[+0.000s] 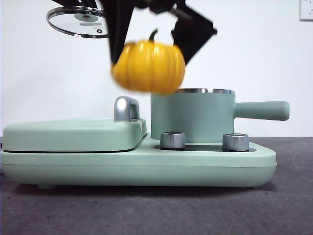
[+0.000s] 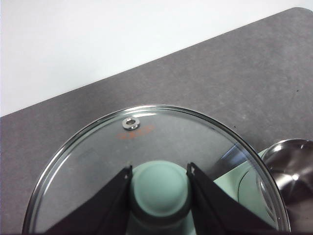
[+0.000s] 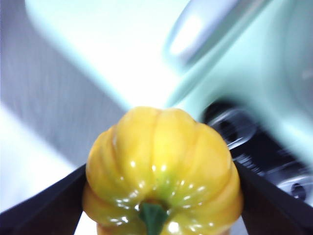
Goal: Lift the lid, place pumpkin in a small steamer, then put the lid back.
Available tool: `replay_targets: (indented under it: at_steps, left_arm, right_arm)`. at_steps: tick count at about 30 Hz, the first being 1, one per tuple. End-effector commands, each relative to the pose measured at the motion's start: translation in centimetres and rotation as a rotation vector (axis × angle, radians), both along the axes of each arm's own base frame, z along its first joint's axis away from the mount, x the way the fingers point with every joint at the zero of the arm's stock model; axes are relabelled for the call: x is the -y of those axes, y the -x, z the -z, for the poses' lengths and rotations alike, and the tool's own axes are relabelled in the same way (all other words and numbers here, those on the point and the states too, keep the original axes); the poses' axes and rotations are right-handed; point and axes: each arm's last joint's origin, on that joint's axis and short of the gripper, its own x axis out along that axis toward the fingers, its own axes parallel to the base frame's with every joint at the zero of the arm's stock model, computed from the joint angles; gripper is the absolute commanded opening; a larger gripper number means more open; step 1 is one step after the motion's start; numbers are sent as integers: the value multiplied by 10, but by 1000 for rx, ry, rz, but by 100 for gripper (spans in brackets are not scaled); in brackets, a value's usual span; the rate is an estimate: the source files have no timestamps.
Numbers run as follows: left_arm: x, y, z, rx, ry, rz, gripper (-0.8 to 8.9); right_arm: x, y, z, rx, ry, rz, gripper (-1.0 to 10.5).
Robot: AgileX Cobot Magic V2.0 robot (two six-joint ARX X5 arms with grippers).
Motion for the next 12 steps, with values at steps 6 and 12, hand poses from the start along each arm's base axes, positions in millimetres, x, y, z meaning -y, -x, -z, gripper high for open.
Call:
replay_targets:
  at_steps: [6,12]
  left_arm:
    - [-1,4,-17,64,31,-2,117]
    - [-1,4,-17,64,32,-2,117]
  right_arm:
    - [32,-60,-25,77,-30,90,327]
    - [50,-102,-19,81,-34,153,327]
